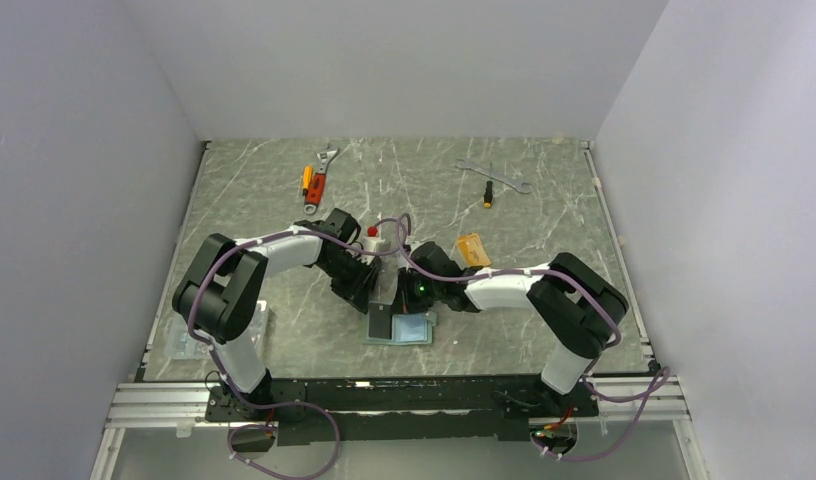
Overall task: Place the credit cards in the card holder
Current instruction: Insert the credit card into the card holder, then pick up the credit card from the center of the board.
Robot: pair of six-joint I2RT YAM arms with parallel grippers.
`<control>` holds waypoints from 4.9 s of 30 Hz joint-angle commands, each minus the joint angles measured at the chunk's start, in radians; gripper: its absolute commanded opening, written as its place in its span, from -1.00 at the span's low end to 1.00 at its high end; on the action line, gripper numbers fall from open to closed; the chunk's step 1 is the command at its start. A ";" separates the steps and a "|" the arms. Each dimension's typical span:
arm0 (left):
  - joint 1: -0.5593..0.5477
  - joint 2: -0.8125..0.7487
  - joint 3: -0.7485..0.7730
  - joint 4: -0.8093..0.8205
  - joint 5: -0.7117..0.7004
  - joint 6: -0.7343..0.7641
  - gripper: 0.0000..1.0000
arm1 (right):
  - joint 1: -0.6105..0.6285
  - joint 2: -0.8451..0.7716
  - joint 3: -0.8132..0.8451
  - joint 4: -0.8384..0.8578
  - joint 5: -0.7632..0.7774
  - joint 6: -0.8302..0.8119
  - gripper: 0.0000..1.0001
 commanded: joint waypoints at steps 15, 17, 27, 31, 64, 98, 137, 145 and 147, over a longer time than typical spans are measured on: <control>0.068 -0.134 0.164 -0.309 0.088 0.158 0.29 | -0.167 -0.314 0.019 -0.179 0.018 -0.071 -0.38; 0.081 -0.139 0.222 -0.350 0.080 0.173 0.33 | -0.212 -0.340 0.038 -0.212 0.036 -0.096 -0.17; 0.091 0.079 0.543 -0.216 0.096 -0.019 0.31 | -0.367 -0.205 0.052 -0.133 0.046 -0.111 0.34; 0.051 0.201 0.604 -0.096 0.028 -0.042 0.29 | -0.392 -0.117 0.054 -0.041 0.009 -0.069 0.31; -0.169 0.343 0.561 0.080 -0.400 0.171 0.25 | -0.439 0.104 -0.118 0.331 -0.116 0.175 -0.09; -0.190 0.324 0.526 0.062 -0.257 0.068 0.25 | -0.440 0.117 -0.247 0.571 -0.198 0.333 -0.73; 0.093 0.047 0.281 0.277 0.481 -0.334 0.99 | -0.445 -0.258 -0.207 0.546 -0.296 0.328 -1.00; 0.097 -0.002 0.208 0.455 0.582 -0.493 0.80 | -0.443 -0.303 -0.194 0.587 -0.307 0.377 -1.00; 0.101 -0.011 0.202 0.478 0.590 -0.514 0.72 | -0.442 -0.302 -0.186 0.605 -0.313 0.394 -1.00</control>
